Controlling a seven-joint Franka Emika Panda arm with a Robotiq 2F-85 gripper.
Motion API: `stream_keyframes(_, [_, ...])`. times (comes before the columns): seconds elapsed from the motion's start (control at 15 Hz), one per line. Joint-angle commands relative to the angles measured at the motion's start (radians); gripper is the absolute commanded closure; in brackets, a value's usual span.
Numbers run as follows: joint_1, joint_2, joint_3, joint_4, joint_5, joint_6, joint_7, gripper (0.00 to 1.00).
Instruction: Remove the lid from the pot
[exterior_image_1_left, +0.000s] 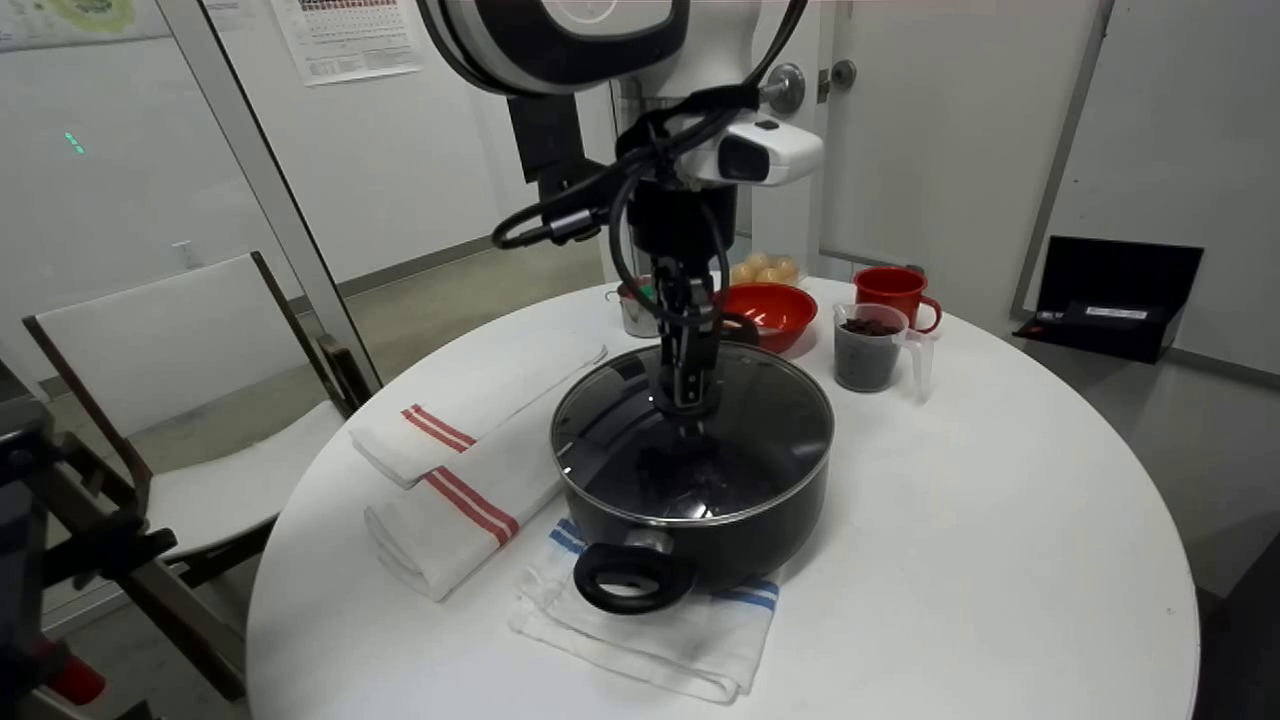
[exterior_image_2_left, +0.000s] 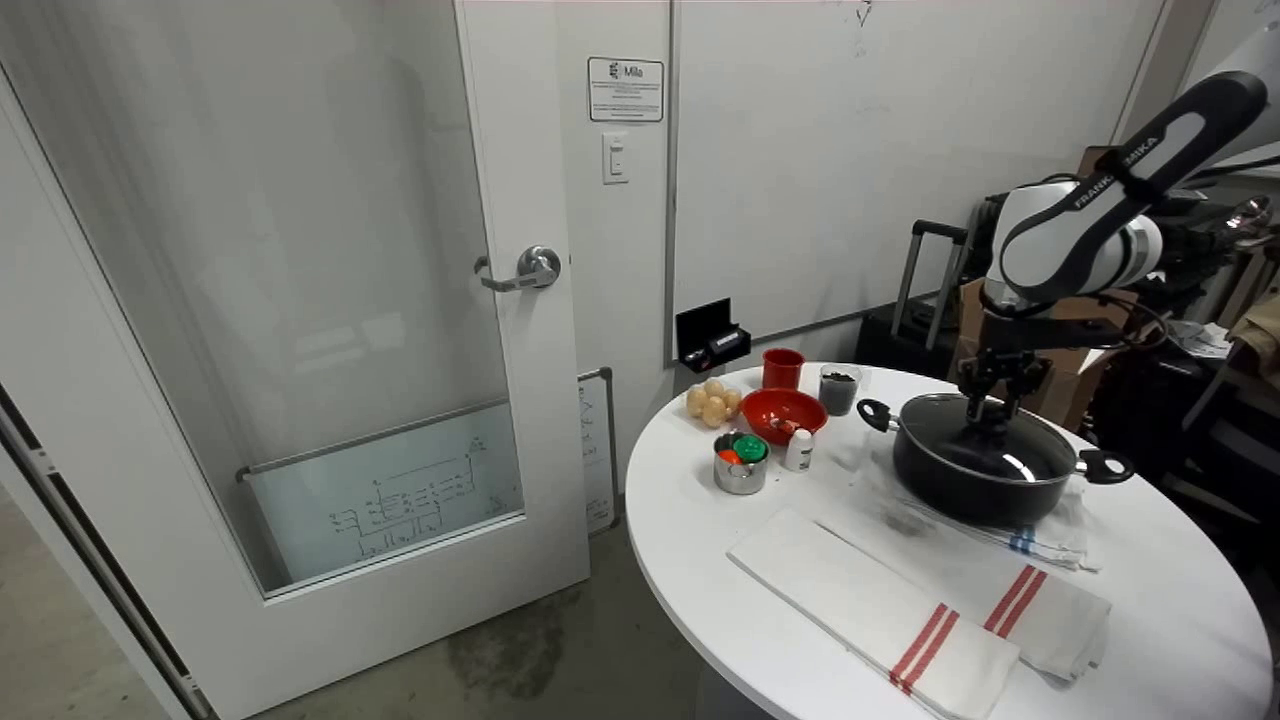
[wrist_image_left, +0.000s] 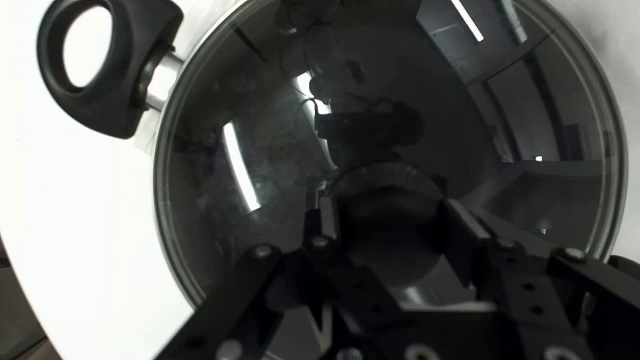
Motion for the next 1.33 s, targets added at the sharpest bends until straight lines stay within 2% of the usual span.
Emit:
stream_keyframes(0.0, [-0.022, 0.009, 0.014, 0.024, 0.038, -0.011, -0.045, 0.75])
stream_keyframes(0.73, [0.037, -0.091, -0.030, -0.072, 0.001, -0.018, -0.003, 0.75])
stream_keyframes(1.27, [0.141, -0.252, -0.051, -0.201, -0.055, -0.017, 0.016, 0.75])
